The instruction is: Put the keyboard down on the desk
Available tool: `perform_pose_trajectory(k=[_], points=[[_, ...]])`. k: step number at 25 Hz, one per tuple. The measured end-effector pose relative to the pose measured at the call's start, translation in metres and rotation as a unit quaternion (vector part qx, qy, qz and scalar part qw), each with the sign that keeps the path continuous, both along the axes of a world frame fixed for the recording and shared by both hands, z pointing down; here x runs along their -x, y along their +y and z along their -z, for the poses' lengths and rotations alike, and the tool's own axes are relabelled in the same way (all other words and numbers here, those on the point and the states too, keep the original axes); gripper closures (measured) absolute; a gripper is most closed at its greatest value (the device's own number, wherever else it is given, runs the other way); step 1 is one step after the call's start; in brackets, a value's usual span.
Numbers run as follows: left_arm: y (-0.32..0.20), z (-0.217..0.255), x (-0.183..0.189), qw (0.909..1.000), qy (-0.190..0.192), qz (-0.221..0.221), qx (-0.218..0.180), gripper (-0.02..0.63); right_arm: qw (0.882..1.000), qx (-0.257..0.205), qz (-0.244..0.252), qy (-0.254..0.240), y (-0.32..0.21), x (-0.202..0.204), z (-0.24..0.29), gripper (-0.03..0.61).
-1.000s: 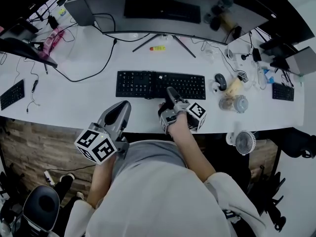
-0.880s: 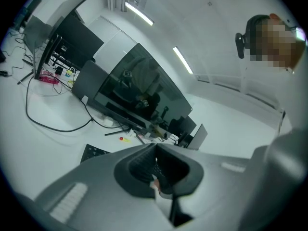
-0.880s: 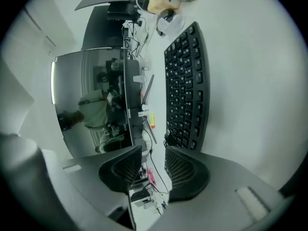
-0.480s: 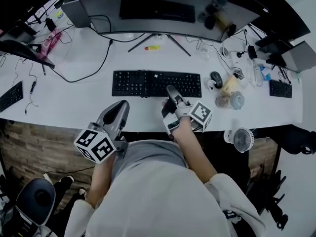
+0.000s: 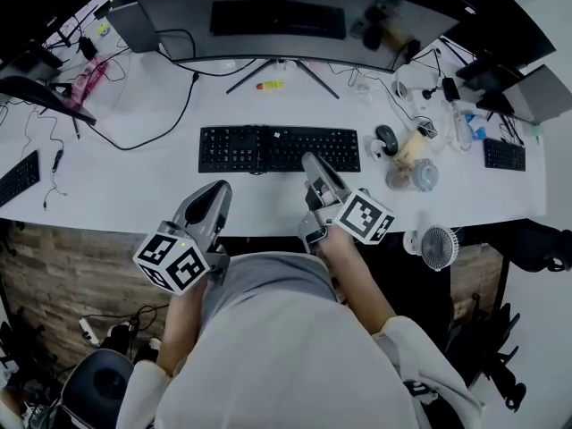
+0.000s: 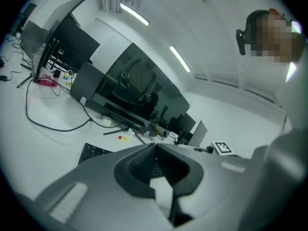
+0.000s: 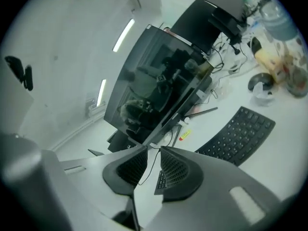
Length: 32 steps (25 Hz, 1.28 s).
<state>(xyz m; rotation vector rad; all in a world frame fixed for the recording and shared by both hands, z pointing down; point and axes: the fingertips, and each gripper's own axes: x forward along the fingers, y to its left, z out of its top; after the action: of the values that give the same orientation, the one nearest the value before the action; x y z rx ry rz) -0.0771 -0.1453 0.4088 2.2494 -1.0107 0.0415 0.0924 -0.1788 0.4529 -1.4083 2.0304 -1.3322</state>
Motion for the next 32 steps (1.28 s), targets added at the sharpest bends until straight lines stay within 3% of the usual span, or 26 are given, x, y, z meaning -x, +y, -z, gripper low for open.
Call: perform_pose_trajectory(k=[4,9,17,24,32], points=[[0.002,-0.003,0.001,1.0,-0.008,0.002,0.0,0.614,0.995,-0.037,0.024,0.087,0.008,0.001,0.015,0.495],[0.004,-0.006,0.0,0.9999,-0.012,0.005,0.001,0.614,0.979,-0.075,0.029,0.186,0.018,-0.006,0.025,0.517],[0.009,-0.011,-0.001,0.9996,-0.029,0.007,0.002,0.614,0.964,-0.094,0.039,0.245,0.034,-0.028,0.035,0.537],[0.016,-0.012,-0.004,0.9955,-0.092,0.011,-0.022,0.614,0.956,-0.089,0.054,0.275,0.046,-0.047,0.038,0.563],[0.013,-0.009,-0.009,0.9944,-0.094,0.016,-0.044,0.614,0.951,-0.067,0.069,0.295,0.063,-0.059,0.028,0.575]])
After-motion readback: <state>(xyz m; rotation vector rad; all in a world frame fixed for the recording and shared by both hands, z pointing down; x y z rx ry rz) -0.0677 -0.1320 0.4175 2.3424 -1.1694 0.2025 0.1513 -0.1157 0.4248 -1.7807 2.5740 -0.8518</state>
